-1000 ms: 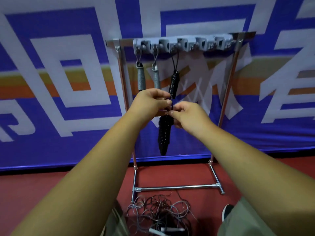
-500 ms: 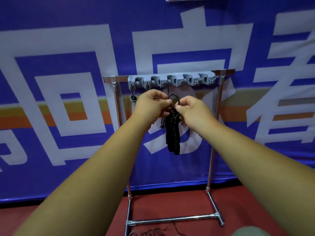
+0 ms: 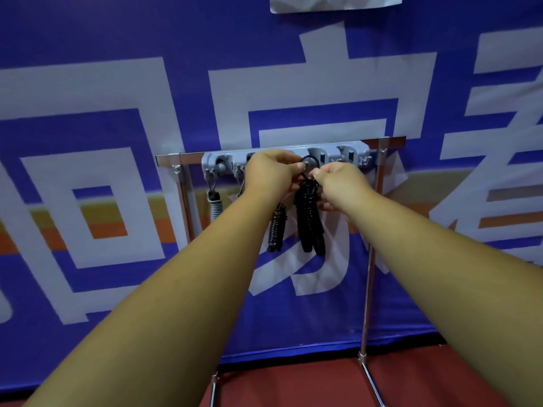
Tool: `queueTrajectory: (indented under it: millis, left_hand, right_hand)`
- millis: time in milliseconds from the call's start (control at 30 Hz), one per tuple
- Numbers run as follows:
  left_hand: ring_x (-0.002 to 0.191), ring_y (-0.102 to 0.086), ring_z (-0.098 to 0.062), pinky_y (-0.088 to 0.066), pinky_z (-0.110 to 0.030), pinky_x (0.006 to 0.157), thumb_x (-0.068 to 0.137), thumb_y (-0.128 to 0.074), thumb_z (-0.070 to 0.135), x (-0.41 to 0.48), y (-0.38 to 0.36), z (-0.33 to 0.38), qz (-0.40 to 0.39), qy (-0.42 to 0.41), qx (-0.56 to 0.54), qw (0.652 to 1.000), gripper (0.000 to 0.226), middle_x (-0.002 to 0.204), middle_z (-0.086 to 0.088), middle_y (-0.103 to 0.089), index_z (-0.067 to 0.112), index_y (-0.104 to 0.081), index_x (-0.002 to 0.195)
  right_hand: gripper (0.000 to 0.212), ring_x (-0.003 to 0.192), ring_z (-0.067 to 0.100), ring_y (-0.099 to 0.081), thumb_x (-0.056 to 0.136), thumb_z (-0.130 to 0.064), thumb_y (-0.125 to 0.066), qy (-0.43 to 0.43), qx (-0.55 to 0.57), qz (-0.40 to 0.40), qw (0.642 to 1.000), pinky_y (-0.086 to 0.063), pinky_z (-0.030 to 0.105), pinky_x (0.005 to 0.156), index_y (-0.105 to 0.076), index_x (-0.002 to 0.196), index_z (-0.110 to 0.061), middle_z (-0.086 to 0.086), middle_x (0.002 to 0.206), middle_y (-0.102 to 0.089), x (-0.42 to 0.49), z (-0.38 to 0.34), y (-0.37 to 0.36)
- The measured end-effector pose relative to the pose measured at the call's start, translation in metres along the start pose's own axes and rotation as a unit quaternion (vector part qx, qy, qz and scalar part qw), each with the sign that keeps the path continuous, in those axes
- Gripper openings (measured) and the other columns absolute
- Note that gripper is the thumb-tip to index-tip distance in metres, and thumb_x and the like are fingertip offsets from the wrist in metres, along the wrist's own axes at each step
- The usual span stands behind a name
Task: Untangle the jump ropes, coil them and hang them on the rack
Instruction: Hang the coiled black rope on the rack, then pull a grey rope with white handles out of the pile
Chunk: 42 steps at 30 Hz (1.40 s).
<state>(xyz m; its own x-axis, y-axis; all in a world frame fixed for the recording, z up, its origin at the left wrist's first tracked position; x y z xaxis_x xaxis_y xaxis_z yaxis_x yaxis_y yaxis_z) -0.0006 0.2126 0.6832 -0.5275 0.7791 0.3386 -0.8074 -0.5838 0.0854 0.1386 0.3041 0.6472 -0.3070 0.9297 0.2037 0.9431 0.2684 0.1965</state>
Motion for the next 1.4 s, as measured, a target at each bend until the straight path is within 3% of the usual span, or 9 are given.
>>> queueTrajectory:
  millis: [133, 300, 433, 767, 1000, 1067, 1133, 1200, 1400]
  left_hand:
    - [0.072, -0.077, -0.024, -0.067, -0.047, 0.075, 0.089, -0.080, 0.005, 0.033, -0.007, -0.009, 0.047, -0.013, 0.054, 0.997, 0.014, 0.080, -0.010, -0.079, 0.019, -0.079, 0.087]
    - [0.077, -0.076, -0.022, -0.066, -0.040, 0.076, 0.087, -0.080, 0.010, 0.057, -0.010, -0.017, 0.109, -0.050, 0.149, 0.982, 0.011, 0.085, -0.002, -0.078, 0.021, -0.081, 0.090]
    - [0.073, -0.073, -0.023, -0.065, -0.040, 0.071, 0.091, -0.072, 0.005, 0.059, -0.018, -0.023, 0.106, -0.081, 0.199, 0.971, 0.017, 0.080, -0.002, -0.075, 0.020, -0.079, 0.090]
    - [0.086, -0.076, -0.023, -0.065, -0.039, 0.081, 0.091, -0.068, 0.003, 0.062, -0.020, -0.042, 0.074, -0.068, 0.226, 0.969, 0.024, 0.092, -0.006, -0.078, 0.017, -0.080, 0.106]
    - [0.064, -0.077, -0.019, -0.067, -0.040, 0.071, 0.086, -0.065, -0.005, 0.033, -0.011, -0.060, 0.031, -0.019, 0.208, 0.977, 0.035, 0.082, -0.003, -0.077, 0.026, -0.074, 0.074]
    - [0.058, -0.075, -0.016, -0.066, -0.037, 0.062, 0.089, -0.066, -0.003, 0.017, -0.011, -0.071, 0.002, -0.004, 0.212, 0.977, 0.032, 0.083, -0.003, -0.077, 0.026, -0.075, 0.079]
    - [0.057, -0.074, -0.015, -0.059, -0.027, 0.050, 0.090, -0.066, -0.001, -0.001, -0.009, -0.088, -0.012, 0.009, 0.213, 0.977, 0.025, 0.083, -0.001, -0.077, 0.021, -0.078, 0.087]
    - [0.058, -0.074, -0.015, -0.052, -0.021, 0.046, 0.092, -0.067, 0.003, -0.018, -0.004, -0.114, -0.016, 0.026, 0.209, 0.978, 0.020, 0.082, 0.000, -0.076, 0.019, -0.078, 0.093]
    - [0.057, -0.074, -0.015, -0.054, -0.028, 0.050, 0.091, -0.070, 0.006, -0.070, 0.012, -0.250, -0.049, 0.157, 0.158, 0.974, 0.015, 0.089, -0.001, -0.078, 0.020, -0.075, 0.092]
  right_hand:
    - [0.019, 0.100, 0.035, -0.075, 0.104, -0.033, -0.065, -0.016, -0.014, 0.014, 1.000, -0.066, 0.052, 0.083, -0.073, 0.090, -0.025, 0.011, 0.105, -0.077, 0.029, 0.003, 0.001]
    - [0.013, 0.106, 0.038, -0.072, 0.106, -0.029, -0.065, -0.050, -0.008, 0.013, 0.999, -0.054, 0.033, 0.058, -0.072, 0.096, -0.025, 0.014, 0.116, -0.073, 0.057, 0.017, -0.007]
    - [0.012, 0.104, 0.037, -0.071, 0.104, -0.029, -0.067, -0.079, -0.002, -0.005, 0.997, -0.055, 0.035, 0.062, -0.075, 0.110, -0.022, 0.017, 0.118, -0.073, 0.069, 0.035, -0.016]
    - [0.012, 0.105, 0.036, -0.073, 0.103, -0.032, -0.068, -0.056, 0.002, -0.013, 0.998, -0.054, 0.033, 0.060, -0.073, 0.095, -0.025, 0.014, 0.113, -0.075, 0.064, 0.050, -0.017]
    - [0.012, 0.097, 0.028, -0.074, 0.098, -0.015, -0.066, -0.065, -0.001, 0.021, 0.998, -0.064, 0.043, 0.075, -0.069, 0.091, -0.024, 0.011, 0.112, -0.076, 0.054, 0.068, -0.009]
    - [0.012, 0.085, 0.025, -0.073, 0.101, -0.011, -0.060, -0.098, 0.004, 0.024, 0.995, -0.063, 0.044, 0.074, -0.066, 0.091, -0.016, 0.013, 0.104, -0.075, 0.044, 0.087, -0.012]
    - [0.015, 0.070, 0.019, -0.066, 0.103, -0.011, -0.056, -0.137, 0.016, 0.010, 0.990, -0.053, 0.033, 0.058, -0.069, 0.111, -0.012, 0.006, 0.095, -0.072, 0.031, 0.112, -0.021]
    - [0.021, 0.066, 0.015, -0.058, 0.106, -0.011, -0.053, -0.174, 0.009, -0.022, 0.984, -0.044, 0.027, 0.056, -0.067, 0.123, -0.011, 0.003, 0.092, -0.067, 0.012, 0.144, -0.037]
    - [0.013, 0.072, 0.017, -0.069, 0.105, -0.018, -0.056, -0.254, -0.057, -0.127, 0.957, -0.054, 0.033, 0.069, -0.069, 0.103, -0.015, 0.003, 0.090, -0.075, -0.048, 0.274, -0.102]
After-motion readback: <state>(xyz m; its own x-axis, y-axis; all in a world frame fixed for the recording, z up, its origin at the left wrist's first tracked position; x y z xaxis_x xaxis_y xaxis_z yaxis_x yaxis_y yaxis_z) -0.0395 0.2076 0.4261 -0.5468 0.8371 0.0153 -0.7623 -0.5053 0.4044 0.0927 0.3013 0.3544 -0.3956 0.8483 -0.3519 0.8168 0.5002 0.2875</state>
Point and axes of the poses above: each hand's wrist, its own x-axis towards the middle knuckle, its own y-axis out of the back of the hand, z = x × y, the point moved 9 cm from there along x, towards the middle knuckle
